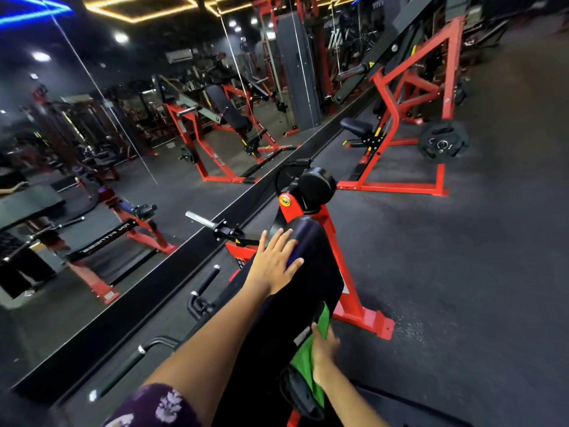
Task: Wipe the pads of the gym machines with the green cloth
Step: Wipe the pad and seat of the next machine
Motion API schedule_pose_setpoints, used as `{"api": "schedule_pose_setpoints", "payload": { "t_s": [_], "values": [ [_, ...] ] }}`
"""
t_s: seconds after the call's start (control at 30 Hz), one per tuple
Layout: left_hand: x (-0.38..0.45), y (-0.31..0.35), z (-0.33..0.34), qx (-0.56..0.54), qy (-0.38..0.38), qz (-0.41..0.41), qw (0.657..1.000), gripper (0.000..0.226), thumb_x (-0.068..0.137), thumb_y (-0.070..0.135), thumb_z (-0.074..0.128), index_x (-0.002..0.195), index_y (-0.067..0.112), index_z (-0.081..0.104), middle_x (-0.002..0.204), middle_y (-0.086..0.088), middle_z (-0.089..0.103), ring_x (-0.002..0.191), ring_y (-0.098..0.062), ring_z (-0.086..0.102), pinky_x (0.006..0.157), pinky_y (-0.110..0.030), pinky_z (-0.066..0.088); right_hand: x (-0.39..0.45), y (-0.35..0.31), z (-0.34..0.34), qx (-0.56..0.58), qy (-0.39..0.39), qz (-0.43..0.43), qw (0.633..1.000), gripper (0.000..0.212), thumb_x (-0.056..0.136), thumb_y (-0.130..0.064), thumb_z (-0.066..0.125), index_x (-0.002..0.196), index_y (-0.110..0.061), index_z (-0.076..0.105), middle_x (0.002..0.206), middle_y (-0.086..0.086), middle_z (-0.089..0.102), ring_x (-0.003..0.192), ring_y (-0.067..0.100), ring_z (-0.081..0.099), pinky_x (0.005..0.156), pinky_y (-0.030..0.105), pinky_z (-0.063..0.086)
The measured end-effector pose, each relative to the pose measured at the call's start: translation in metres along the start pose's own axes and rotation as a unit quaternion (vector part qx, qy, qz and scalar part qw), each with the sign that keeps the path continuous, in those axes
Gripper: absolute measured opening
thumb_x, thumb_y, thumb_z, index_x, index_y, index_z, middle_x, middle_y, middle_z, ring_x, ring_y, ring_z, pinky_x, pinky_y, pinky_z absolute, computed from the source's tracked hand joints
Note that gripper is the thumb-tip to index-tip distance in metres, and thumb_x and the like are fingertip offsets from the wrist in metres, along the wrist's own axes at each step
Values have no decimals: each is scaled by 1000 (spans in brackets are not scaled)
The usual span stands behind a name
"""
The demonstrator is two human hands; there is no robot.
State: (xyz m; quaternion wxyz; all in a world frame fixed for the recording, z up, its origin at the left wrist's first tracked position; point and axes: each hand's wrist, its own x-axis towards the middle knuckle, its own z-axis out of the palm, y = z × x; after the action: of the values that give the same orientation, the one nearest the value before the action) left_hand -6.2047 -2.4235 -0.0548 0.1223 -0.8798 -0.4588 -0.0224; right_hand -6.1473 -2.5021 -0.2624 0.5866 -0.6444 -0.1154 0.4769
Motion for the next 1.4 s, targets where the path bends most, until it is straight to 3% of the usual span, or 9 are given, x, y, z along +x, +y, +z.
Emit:
{"api": "schedule_pose_setpoints", "payload": {
  "t_s": [0.13, 0.27, 0.47, 0.63, 0.93, 1.07, 1.17, 1.27, 1.4],
  "values": [
    [9, -2, 9, -51, -45, -28, 997, 59, 99, 49, 26, 151, 26, 9, 160, 1, -2, 146, -15, -9, 116, -43, -11, -4, -36, 9, -3, -16, -129, 992, 55, 89, -37, 60, 137, -12, 48, 129, 11, 43, 122, 29, 46, 109, 36, 32],
    [7, -4, 12, -56, -40, -26, 997, 76, 85, 65, 4, 151, 28, 6, 160, 4, 0, 146, -13, -8, 115, -41, -11, -44, 0, 5, -57, -45, -208, 976, 91, 75, -77, 43, 132, -7, 53, 129, 0, 38, 120, 5, 37, 103, 4, 17],
    [6, -3, 13, -90, -28, -28, 995, 87, 74, 66, -7, 151, 28, 10, 160, 5, 2, 146, -11, -8, 115, -39, -12, 17, -54, 11, -27, 43, -60, 997, 44, 93, -23, 58, 136, -16, 51, 131, 20, 44, 123, 35, 44, 103, 34, 31],
    [10, -4, 12, -122, -57, -43, 990, 56, 100, 50, 22, 151, 28, 13, 159, 6, 2, 146, -10, -7, 116, -39, -9, -18, -77, 18, -47, -25, -263, 963, 56, 85, -40, 61, 131, -8, 55, 126, 3, 44, 116, 17, 44, 102, 22, 28],
    [9, -3, 12, -145, -83, -31, 985, 52, 101, 45, 25, 150, 29, 16, 157, 14, 9, 145, -6, 0, 116, -37, -5, 27, -118, 14, -63, 31, -161, 984, 48, 91, -23, 61, 137, -12, 49, 137, 17, 45, 124, 33, 45, 101, 29, 28],
    [9, -4, 15, -177, -75, -36, 981, 49, 102, 40, 25, 149, 29, 20, 157, 14, 16, 145, -5, 4, 115, -35, -3, -4, -108, 16, -99, -12, -300, 949, 61, 88, -47, 57, 139, -17, 47, 139, 4, 41, 121, 22, 42, 101, 23, 25],
    [9, -2, 13, -173, -70, -38, 982, 48, 102, 42, 26, 148, 30, 24, 156, 14, 18, 145, -5, 6, 116, -37, -2, -6, -61, 5, -56, -45, -269, 961, 85, 76, -72, 49, 137, -13, 48, 137, -4, 36, 122, 16, 39, 106, 23, 25],
    [14, 0, 8, -140, -67, -39, 987, 49, 101, 43, 30, 147, 27, 30, 155, 13, 23, 145, -8, 12, 116, -38, 1, 34, -74, 10, -34, -9, -150, 988, 52, 90, -29, 61, 136, -8, 49, 138, 14, 43, 128, 32, 43, 109, 35, 30],
    [32, 4, -1, -46, 4, -20, 999, 36, 98, 38, 39, 124, 18, 54, 129, 0, 53, 126, -20, 44, 111, -42, 19, 37, -123, 23, -50, 40, -163, 985, 44, 90, -21, 62, 132, -6, 55, 134, 19, 51, 121, 33, 49, 101, 33, 32]
  ]
}}
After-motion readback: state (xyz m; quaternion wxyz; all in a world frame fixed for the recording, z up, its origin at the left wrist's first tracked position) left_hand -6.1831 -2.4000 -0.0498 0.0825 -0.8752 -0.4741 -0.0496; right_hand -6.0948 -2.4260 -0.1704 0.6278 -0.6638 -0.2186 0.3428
